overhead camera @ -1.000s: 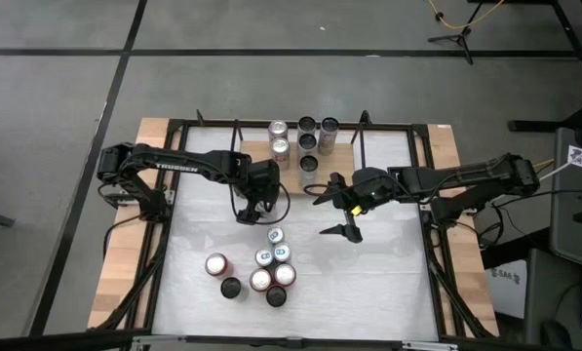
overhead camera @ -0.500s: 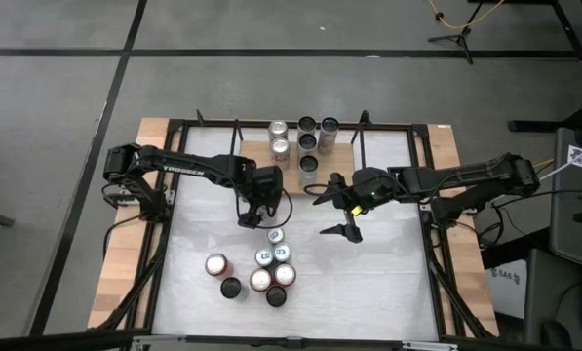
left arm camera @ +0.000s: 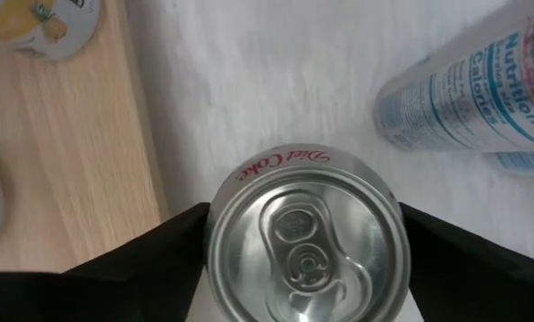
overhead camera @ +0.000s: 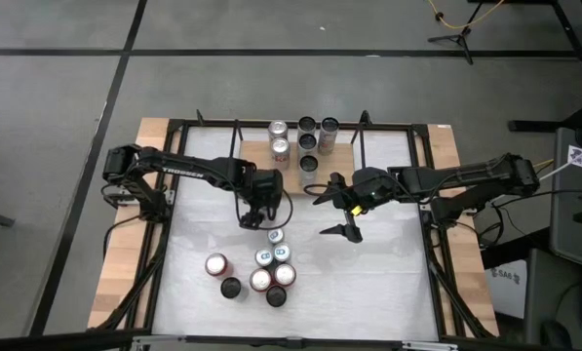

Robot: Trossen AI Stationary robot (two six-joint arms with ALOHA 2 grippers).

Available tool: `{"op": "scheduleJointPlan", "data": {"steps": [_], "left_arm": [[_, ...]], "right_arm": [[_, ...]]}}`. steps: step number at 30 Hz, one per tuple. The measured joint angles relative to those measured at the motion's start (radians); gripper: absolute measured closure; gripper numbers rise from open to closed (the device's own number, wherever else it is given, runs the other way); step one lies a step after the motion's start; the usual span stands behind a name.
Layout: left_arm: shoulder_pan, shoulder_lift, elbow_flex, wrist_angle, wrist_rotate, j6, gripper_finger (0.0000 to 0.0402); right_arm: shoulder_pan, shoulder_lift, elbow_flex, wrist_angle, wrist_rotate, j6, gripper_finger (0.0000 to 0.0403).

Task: Place canned beverage on shelf
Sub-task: Put the red silver soda can onto the shelf aligned with the other red silver soda cans

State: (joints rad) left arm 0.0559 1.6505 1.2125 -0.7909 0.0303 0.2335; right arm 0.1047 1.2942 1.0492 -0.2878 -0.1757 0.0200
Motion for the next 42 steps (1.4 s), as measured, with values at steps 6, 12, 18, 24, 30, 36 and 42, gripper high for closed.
{"op": "scheduleJointPlan", "data": {"steps": [6, 12, 18, 24, 30, 36, 42], "left_arm": [[0.000, -0.001, 0.000, 0.000, -0.012, -0.103, 0.0116], [0.000, -0.001, 0.001, 0.002, -0.017, -0.184, 0.0118], [0.011, 0.000, 0.052, -0.030, -0.012, -0.201, 0.0119], [0.056, 0.000, 0.145, -0.101, -0.016, -0.199, 0.0119], [0.114, -0.001, 0.199, -0.119, -0.012, -0.202, 0.0120], [0.176, -0.001, 0.211, -0.115, -0.031, -0.248, 0.0117], [0.229, -0.001, 0.211, -0.113, -0.030, -0.259, 0.0116]], "right_arm": [[0.000, 0.000, 0.000, 0.000, 0.000, 0.000, 0.0013], [0.000, 0.000, 0.000, 0.000, 0.000, 0.000, 0.0013], [0.000, 0.000, 0.000, 0.000, 0.000, 0.000, 0.0013], [0.000, 0.000, 0.000, 0.000, 0.000, 0.000, 0.0013], [0.000, 0.000, 0.000, 0.000, 0.000, 0.000, 0.0013], [0.000, 0.000, 0.000, 0.000, 0.000, 0.000, 0.0013], [0.000, 0.000, 0.000, 0.000, 0.000, -0.002, 0.0013]]}}
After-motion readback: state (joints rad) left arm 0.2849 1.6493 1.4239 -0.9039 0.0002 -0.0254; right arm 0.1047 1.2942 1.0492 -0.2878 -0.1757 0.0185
